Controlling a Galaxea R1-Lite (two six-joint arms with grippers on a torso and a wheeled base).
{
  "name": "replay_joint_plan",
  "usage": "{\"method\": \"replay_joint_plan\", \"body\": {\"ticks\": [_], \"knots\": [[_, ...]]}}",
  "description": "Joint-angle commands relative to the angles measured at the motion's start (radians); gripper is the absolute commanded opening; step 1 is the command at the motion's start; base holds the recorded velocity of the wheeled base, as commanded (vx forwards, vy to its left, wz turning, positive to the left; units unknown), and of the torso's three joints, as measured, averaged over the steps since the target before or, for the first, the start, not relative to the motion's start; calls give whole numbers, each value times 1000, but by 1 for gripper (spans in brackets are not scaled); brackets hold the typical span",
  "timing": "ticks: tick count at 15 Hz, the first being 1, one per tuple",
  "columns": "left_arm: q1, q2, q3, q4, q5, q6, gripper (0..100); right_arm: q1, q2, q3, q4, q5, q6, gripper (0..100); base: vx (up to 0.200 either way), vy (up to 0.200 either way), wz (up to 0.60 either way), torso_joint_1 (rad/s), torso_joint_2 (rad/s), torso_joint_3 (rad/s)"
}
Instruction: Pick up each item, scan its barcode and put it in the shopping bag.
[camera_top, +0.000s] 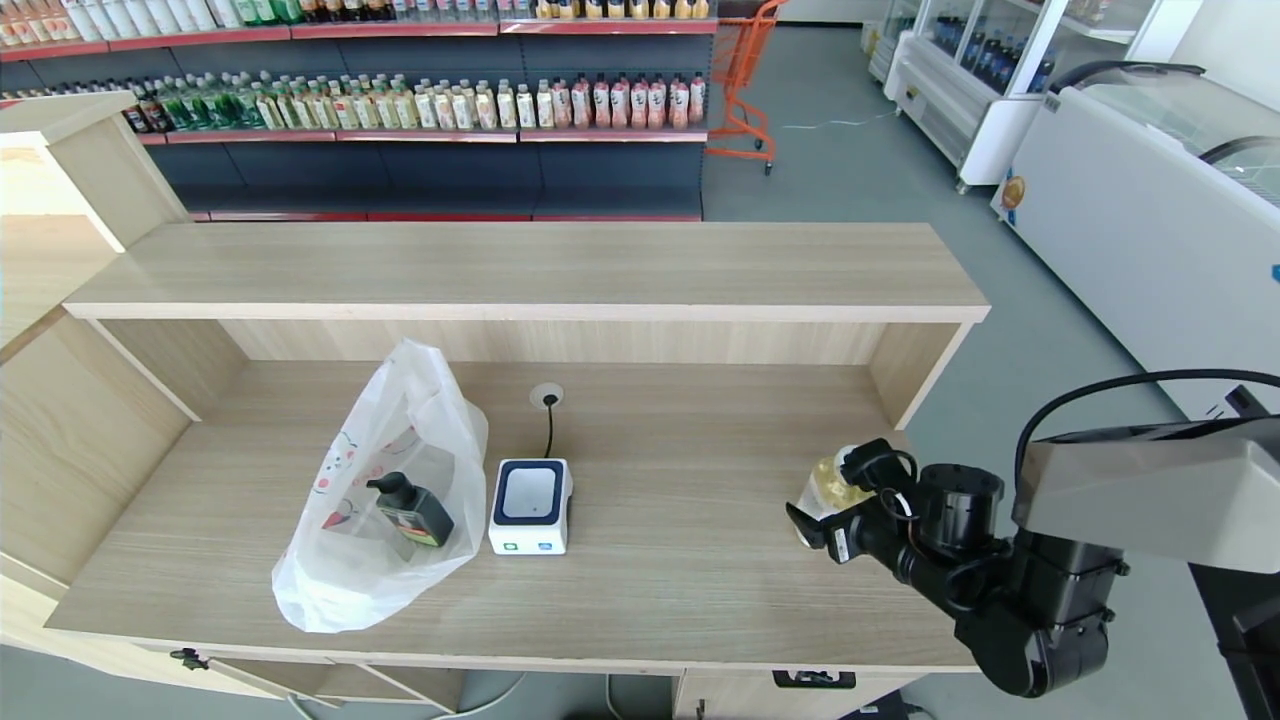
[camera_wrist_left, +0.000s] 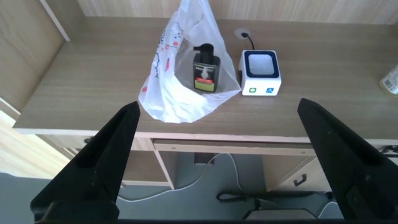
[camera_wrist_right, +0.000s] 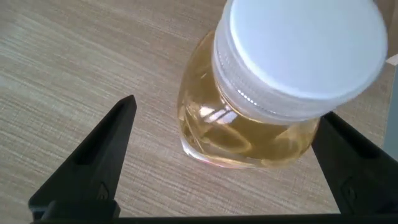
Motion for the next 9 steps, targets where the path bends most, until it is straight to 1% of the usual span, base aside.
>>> {"method": "replay_joint_plan", "body": {"ticks": [1, 4, 8, 9], "knots": [[0, 0, 0, 0, 0, 0, 100, 5, 43, -49, -1, 0, -2, 100, 0, 0, 0, 0, 0, 0], [0, 0, 0, 0, 0, 0, 100, 5, 77, -109, -1, 0, -4, 100, 0, 0, 0, 0, 0, 0], [0, 0, 0, 0, 0, 0, 100, 8, 105, -153, 2, 0, -4, 100, 0, 0, 0, 0, 0, 0], [0, 0, 0, 0, 0, 0, 100, 10, 108, -157, 4, 0, -4, 0, 0, 0, 0, 0, 0, 0]]}}
